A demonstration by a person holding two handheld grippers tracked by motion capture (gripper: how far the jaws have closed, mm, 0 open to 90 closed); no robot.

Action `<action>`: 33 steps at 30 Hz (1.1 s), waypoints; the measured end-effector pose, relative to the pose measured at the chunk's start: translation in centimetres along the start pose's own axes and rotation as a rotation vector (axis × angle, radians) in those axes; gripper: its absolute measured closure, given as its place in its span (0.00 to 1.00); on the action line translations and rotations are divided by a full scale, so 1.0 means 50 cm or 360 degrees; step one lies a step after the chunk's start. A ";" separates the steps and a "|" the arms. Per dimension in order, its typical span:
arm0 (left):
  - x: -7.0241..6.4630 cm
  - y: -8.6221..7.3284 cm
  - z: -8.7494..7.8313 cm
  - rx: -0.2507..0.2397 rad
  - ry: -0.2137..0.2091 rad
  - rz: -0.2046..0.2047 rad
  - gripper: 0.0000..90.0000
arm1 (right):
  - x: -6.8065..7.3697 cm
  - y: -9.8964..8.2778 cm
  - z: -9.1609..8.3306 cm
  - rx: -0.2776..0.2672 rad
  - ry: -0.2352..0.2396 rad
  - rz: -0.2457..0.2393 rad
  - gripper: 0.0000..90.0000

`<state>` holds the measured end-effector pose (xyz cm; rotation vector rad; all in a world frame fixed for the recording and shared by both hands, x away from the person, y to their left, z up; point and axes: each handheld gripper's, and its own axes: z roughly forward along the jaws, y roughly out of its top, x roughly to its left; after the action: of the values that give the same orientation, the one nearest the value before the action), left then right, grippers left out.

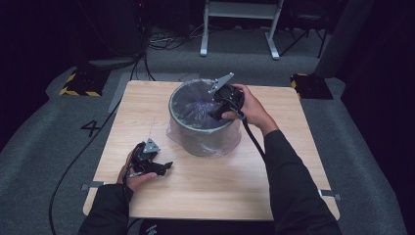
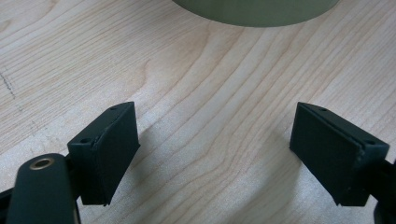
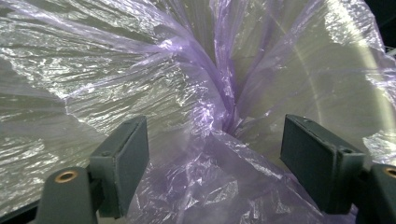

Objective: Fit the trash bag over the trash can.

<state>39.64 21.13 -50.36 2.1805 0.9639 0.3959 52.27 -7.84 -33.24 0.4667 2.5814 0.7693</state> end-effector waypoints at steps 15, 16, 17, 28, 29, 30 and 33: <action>0.000 0.000 0.000 0.0000 0.0000 0.0000 0.17 | 0.010 -0.005 -0.013 -0.0170 0.0054 0.0103 0.24; 0.000 0.000 0.000 0.0000 0.0000 0.0000 0.17 | 0.009 -0.005 -0.013 -0.0165 0.0056 0.0102 0.24; 0.000 0.000 0.000 0.0001 0.0000 0.0002 0.17 | 0.010 -0.005 -0.013 -0.0157 0.0053 0.0096 0.24; 0.000 0.000 0.000 0.0000 0.0000 0.0001 0.17 | 0.012 0.005 -0.002 -0.0001 0.0154 -0.0002 0.36; 0.000 0.000 0.000 0.0000 0.0000 0.0001 0.17 | 0.011 0.007 0.000 0.0027 0.0157 0.0003 0.36; 0.000 0.000 0.000 0.0000 0.0000 0.0001 0.17 | 0.011 0.009 0.002 0.0064 0.0171 0.0001 0.37; 0.000 0.000 0.000 0.0000 0.0000 0.0001 0.17 | 0.010 0.013 0.006 0.0135 0.0206 0.0012 0.38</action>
<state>39.64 21.13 -50.36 2.1807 0.9635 0.3960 52.10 -6.98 -33.24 0.4668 2.7427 0.7165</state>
